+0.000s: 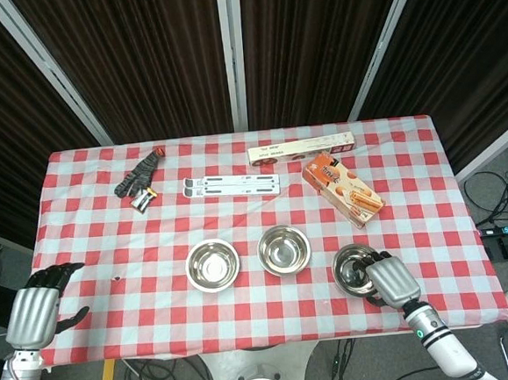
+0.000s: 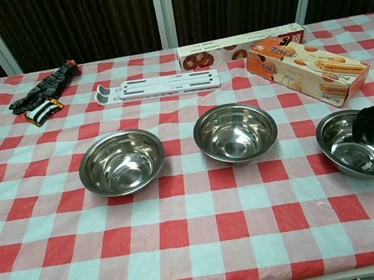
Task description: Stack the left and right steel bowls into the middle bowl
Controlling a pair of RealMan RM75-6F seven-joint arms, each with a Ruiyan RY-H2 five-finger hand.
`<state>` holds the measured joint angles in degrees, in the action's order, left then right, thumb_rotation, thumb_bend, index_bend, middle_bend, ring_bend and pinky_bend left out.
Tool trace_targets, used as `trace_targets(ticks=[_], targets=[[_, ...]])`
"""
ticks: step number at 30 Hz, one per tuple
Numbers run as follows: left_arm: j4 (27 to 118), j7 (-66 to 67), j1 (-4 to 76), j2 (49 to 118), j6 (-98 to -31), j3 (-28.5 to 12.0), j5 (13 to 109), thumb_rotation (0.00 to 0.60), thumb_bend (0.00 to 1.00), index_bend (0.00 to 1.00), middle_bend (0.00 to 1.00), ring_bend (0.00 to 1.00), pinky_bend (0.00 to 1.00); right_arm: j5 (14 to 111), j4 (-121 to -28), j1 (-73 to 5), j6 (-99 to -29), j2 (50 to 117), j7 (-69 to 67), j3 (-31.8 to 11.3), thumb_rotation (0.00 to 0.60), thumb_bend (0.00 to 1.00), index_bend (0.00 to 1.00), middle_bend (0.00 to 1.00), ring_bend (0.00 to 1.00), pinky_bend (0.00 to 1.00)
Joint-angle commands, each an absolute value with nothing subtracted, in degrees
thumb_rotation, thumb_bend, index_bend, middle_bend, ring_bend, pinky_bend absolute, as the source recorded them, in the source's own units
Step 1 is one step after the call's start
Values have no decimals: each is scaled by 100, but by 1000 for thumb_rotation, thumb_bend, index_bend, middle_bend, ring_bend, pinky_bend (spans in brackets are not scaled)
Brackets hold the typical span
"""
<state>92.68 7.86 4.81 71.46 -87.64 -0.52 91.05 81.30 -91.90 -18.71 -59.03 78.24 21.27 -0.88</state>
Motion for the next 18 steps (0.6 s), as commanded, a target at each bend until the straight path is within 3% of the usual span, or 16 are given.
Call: trace_targets(ticks=[1, 9, 18], targets=[[9249, 774, 480, 7157, -8760, -53, 9095, 600, 140, 313, 393, 300, 319, 8028, -9111, -1948, -5789, 7901, 2138, -102, 600, 102, 370, 395, 266, 346], [9134, 694, 461, 7189, -8743, -44, 9041, 600, 141, 313, 394, 300, 319, 7894, -8961, -2055, -5676, 8067, 2144, -43, 600, 171, 425, 425, 304, 390], [9098, 655, 463, 7203, -8733, -43, 9033, 600, 140, 313, 394, 300, 319, 7838, -8839, -2069, -5830, 8208, 2281, -17, 600, 397, 570, 504, 409, 511]])
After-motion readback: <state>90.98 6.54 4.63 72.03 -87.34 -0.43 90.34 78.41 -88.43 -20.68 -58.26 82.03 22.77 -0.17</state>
